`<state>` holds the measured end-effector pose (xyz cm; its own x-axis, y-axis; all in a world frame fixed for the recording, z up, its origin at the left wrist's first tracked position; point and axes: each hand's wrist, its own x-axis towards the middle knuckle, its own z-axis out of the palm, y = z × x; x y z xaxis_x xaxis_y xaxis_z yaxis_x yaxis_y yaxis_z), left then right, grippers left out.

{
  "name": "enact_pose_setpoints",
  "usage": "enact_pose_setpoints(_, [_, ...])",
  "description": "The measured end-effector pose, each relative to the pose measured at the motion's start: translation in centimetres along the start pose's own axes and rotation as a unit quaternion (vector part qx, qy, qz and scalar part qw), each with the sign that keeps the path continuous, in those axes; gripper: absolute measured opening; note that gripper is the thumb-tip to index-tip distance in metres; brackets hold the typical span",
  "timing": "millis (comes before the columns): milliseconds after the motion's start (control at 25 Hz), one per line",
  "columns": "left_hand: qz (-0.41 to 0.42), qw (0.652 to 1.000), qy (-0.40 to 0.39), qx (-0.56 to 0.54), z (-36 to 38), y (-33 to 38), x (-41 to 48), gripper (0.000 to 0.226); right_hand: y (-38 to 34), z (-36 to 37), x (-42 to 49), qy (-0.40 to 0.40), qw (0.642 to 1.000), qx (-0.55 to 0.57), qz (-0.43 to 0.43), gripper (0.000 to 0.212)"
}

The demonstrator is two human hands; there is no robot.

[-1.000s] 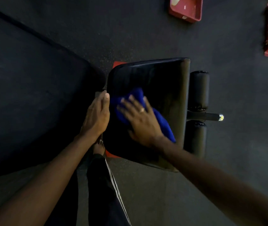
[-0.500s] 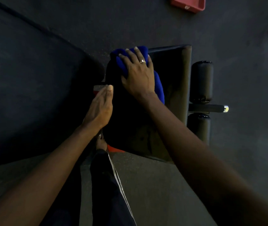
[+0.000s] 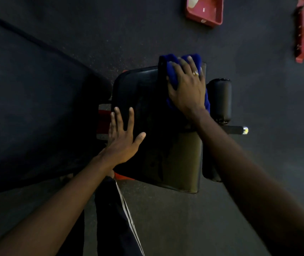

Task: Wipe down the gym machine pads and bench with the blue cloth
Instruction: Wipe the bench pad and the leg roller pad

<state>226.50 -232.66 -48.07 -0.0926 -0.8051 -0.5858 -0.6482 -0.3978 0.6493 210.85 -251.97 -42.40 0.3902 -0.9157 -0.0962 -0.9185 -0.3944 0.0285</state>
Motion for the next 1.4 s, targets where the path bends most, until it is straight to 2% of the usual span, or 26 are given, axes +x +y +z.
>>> enact_pose_setpoints(120, [-0.012,1.000,-0.020,0.010,0.1,0.0,0.4,0.086,-4.0,2.0,-0.4,0.023,0.995,-0.021,0.095,0.057])
enact_pose_setpoints(160, [-0.019,0.999,-0.022,0.013,0.2,0.2,0.5,0.086,-6.2,2.4,0.2,0.011,0.997,-0.021,0.069,0.057])
enact_pose_setpoints(280, [-0.050,0.998,-0.020,0.020,0.5,0.6,0.8,0.087,-8.6,3.4,1.4,-0.068,0.985,-0.030,-0.154,0.062])
enact_pose_setpoints(320, [-0.049,0.998,-0.011,0.024,0.5,0.6,0.8,0.086,-7.3,3.2,2.0,-0.070,0.983,-0.016,-0.170,0.062])
enact_pose_setpoints(480, [-0.024,0.999,-0.006,0.025,0.4,0.5,0.6,0.086,-1.5,1.0,3.5,0.007,0.999,0.034,-0.001,0.056])
enact_pose_setpoints(560, [-0.025,0.999,0.009,0.027,0.5,0.6,0.5,0.085,0.2,0.5,2.1,0.030,0.998,0.043,0.041,0.055])
enact_pose_setpoints(640, [-0.008,0.998,0.056,0.037,0.5,0.9,0.0,0.085,1.4,0.3,-0.8,0.067,0.989,0.071,0.109,0.053])
enact_pose_setpoints(720, [0.042,0.993,0.106,0.038,0.5,1.1,-0.2,0.085,1.7,0.5,-4.5,0.077,0.974,0.114,0.179,0.053])
enact_pose_setpoints(800, [0.083,0.989,0.121,0.026,0.4,1.1,-0.1,0.083,0.9,0.8,-8.3,0.065,0.973,0.114,0.192,0.055])
enact_pose_setpoints(880, [0.085,0.989,0.118,-0.008,0.2,0.9,-0.1,0.082,0.0,1.2,-12.7,0.046,0.978,0.099,0.179,0.057])
enact_pose_setpoints(1000, [0.090,0.983,0.155,-0.037,-1.2,0.4,0.1,0.064,-1.6,1.7,-19.8,0.015,0.980,0.095,0.175,0.067])
enact_pose_setpoints(1160, [0.059,0.978,0.196,-0.032,-3.1,1.1,0.9,0.057,-4.7,3.1,-24.4,-0.057,0.998,0.007,0.027,0.087])
enact_pose_setpoints(1200, [0.047,0.978,0.202,-0.033,-3.1,1.6,0.9,0.055,-5.7,3.4,-24.1,-0.057,0.998,-0.005,-0.013,0.084])
enact_pose_setpoints(1280, [0.032,0.979,0.194,-0.046,-2.6,2.4,0.5,0.055,-8.6,4.2,-22.7,-0.070,0.993,0.001,-0.100,0.066])
enact_pose_setpoints(1400, [0.034,0.984,0.170,-0.042,-2.0,2.6,0.1,0.056,-13.8,6.3,-20.6,-0.135,0.962,-0.009,-0.238,0.053])
